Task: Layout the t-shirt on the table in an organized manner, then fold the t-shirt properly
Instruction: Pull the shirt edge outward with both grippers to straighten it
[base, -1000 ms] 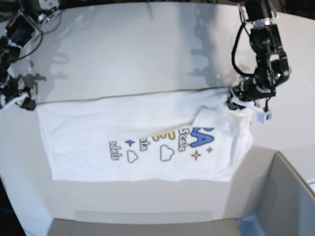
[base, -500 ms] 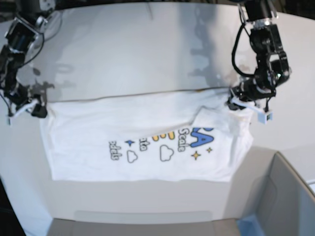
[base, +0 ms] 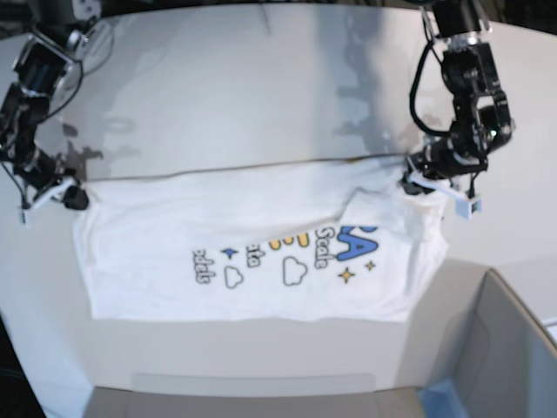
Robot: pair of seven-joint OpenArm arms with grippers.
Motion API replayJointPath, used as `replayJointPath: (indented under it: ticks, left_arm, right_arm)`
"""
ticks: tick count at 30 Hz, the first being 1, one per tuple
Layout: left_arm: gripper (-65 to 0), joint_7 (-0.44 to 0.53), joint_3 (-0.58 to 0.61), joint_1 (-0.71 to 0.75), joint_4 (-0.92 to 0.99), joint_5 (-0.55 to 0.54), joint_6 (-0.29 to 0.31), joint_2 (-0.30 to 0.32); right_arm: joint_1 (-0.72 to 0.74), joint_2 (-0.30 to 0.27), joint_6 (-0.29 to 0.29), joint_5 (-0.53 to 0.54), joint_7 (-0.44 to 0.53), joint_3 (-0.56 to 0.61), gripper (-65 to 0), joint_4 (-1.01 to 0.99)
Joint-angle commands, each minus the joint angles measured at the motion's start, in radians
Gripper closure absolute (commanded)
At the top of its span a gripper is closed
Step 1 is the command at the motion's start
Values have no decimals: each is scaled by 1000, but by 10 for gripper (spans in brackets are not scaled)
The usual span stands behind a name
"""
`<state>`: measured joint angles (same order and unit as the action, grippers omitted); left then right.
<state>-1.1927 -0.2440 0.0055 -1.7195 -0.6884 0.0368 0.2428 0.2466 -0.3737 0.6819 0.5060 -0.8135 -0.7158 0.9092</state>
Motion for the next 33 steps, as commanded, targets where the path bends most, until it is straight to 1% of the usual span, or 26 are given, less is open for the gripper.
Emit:
replayJointPath:
  ticks: [1,2,6,8,11,13,16,18,20,23,26,28,31,33]
  left_arm:
    - [-155,12,-2,-12,-20,-14,-1,8]
    - [-155,10,-4,-12,-20,-14,-1,8]
    - [-155,9,-2,-12,-21,-14,1,8]
    - [-154,12,-8,-12,-38,-15,1,8]
    - [-154,15,-21,-12,-118,-15,1,8]
    - [-156,10,-71,-14,-155,-15,-2,8]
    - [-161,-11,-148,-17,-158,-15,-1,8]
    - [-193,-63,-176,-17,-158,-15,2,13]
    - [-243,-102,-185,-17,-158,-11,2,14]
    - [-306,-105,-185,-11,-158,-7,2,14]
    - [-321,-105,-177,-6,-152,-4,2,17]
    - [-322,-105,-177,1,-135,29,-1,17]
    - [-322,-100,-176,-2,-90,126,4,17]
    - [-325,-75,-162,3,-66,169,5,17]
  right_arm:
    - [17,-18,16,1,0,2,-7,11]
    - [17,-20,16,-2,-2,5,0,9]
    - [49,-25,16,-76,-39,74,0,15]
    - [50,-25,16,-88,-37,69,0,15]
    - [50,-25,16,-86,-42,52,0,15]
    - [49,-25,16,-88,-43,43,0,15]
    - [46,-25,16,-89,-43,43,0,15]
    - [44,-35,16,-89,-43,43,0,15]
    - [44,-44,16,-89,-43,46,0,15]
    - [44,-44,16,-89,-45,48,0,15]
    - [44,-44,16,-89,-45,48,0,15]
    - [44,-44,16,-89,-45,48,0,15]
    - [35,-44,16,-89,-45,48,0,15]
    - [30,-46,16,-89,-45,48,0,15]
